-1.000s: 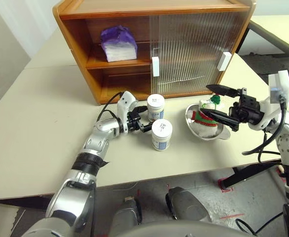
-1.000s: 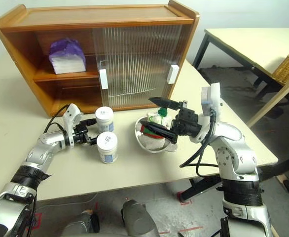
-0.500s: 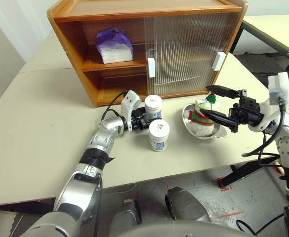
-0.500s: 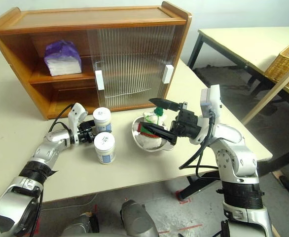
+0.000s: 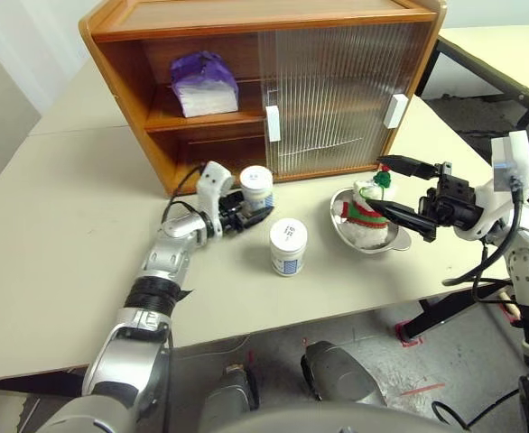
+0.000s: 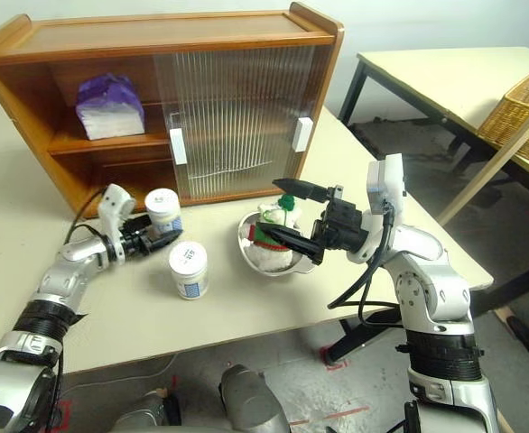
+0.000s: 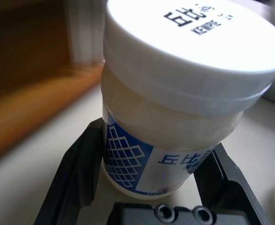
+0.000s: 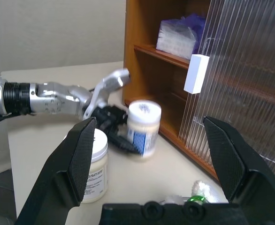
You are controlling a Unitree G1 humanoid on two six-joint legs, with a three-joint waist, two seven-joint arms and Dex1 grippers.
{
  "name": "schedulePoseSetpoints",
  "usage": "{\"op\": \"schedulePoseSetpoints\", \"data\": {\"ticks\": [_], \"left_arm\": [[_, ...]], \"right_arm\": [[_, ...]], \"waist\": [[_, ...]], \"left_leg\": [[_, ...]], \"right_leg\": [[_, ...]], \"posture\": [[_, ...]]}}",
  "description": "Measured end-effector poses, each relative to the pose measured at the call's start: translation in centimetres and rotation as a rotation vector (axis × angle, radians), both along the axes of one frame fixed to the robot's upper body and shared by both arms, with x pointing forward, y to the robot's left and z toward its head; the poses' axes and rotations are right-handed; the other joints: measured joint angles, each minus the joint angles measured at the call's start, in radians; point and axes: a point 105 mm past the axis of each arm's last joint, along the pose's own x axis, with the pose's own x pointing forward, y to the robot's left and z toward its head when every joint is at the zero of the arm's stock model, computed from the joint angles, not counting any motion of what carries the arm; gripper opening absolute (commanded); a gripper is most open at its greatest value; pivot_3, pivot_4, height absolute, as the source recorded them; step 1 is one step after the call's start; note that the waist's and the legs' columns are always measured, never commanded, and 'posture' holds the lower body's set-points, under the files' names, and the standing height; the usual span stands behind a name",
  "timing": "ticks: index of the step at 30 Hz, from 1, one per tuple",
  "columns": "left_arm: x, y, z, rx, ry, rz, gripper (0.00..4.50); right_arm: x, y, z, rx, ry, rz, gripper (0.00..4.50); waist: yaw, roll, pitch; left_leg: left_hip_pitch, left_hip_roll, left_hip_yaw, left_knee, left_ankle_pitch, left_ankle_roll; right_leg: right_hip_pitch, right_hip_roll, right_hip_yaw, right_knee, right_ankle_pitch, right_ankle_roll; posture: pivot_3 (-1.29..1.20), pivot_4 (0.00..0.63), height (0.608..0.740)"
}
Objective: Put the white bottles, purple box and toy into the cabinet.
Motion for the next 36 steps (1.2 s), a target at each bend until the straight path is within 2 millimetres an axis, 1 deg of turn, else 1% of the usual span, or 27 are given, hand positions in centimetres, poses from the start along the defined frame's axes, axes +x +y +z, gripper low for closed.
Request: {"op": "schedulePoseSetpoints", "data": {"ticks": [2,6,9,11,13,15,17,21,29,36], "left_arm": [[0.3,1.1,0.3,0.01,-0.014,0.052,3.08],[1.3,2.0,0.5,0.017,-0.024,0.124,3.08],[2.7,2.1,1.4,0.024,-0.043,0.168,3.08],[3.5,2.3,1.8,0.031,-0.048,0.203,3.08],[4.1,2.2,1.8,0.029,-0.05,0.227,3.08],[4.4,2.1,1.4,0.025,-0.039,0.252,3.08],[4.9,2.0,1.5,0.023,-0.044,0.273,3.08],[5.8,2.7,1.6,0.049,-0.045,0.339,3.08],[6.7,3.6,1.5,0.056,-0.026,0.419,3.08],[7.0,3.4,1.3,0.017,-0.004,0.461,3.08]], "right_arm": [[0.0,0.0,0.0,0.0,-0.001,0.0,4.5],[0.1,0.0,0.1,0.001,-0.001,0.004,4.5],[0.2,0.0,0.2,0.001,-0.003,0.006,4.5],[0.2,0.0,0.2,0.001,-0.004,0.006,4.5],[0.2,0.0,0.2,0.001,-0.004,0.006,4.5],[0.2,0.0,0.2,0.001,-0.003,0.006,4.5],[0.2,0.1,0.2,0.001,-0.004,0.007,4.5],[0.2,0.1,0.2,0.0,-0.004,0.009,4.5],[0.1,0.2,0.3,-0.003,-0.006,0.014,4.5],[0.1,0.2,0.4,-0.004,-0.006,0.017,4.5]], "waist": [[0.001,0.0,0.0],[0.008,0.0,0.0],[0.013,0.0,0.0],[0.013,0.0,0.0],[0.013,0.0,0.0],[0.011,0.0,0.0],[0.01,0.0,0.0],[0.006,0.0,0.0],[-0.001,0.0,0.0],[-0.002,0.0,0.0]], "left_leg": [[0.0,0.0,0.0,0.0,0.0,0.0],[-0.001,0.0,0.0,0.0,0.0,0.0],[-0.001,0.0,0.0,0.0,0.0,0.0],[-0.001,0.0,0.0,0.0,0.0,0.0],[-0.001,0.0,0.0,0.0,0.0,0.0],[-0.001,0.0,0.001,0.0,0.0,0.001],[-0.001,0.0,0.001,0.0,0.001,0.002],[-0.001,-0.001,0.002,0.0,0.002,0.004],[-0.001,-0.009,0.004,0.001,0.006,0.009],[-0.001,-0.015,0.003,0.001,0.007,0.01]], "right_leg": [[0.0,0.0,0.0,0.0,0.0,0.0],[0.0,-0.001,0.0,0.0,0.001,-0.001],[-0.001,-0.001,0.0,0.0,0.004,-0.006],[-0.001,-0.001,0.0,0.0,0.004,-0.006],[-0.001,-0.001,0.0,0.0,0.002,-0.003],[-0.001,-0.001,0.0,0.0,0.002,-0.001],[-0.001,0.0,0.0,0.0,0.001,0.001],[0.0,0.002,0.0,0.0,0.001,0.004],[0.001,0.0,0.0,-0.001,0.004,0.012],[0.002,-0.005,0.001,-0.001,0.005,0.014]], "posture": [[-0.38,0.033,0.74],[-0.37,0.033,0.74],[-0.37,0.034,0.74],[-0.37,0.034,0.74],[-0.38,0.034,0.74],[-0.38,0.033,0.74],[-0.39,0.031,0.74],[-0.39,0.028,0.74],[-0.39,0.023,0.74],[-0.39,0.027,0.74]]}}
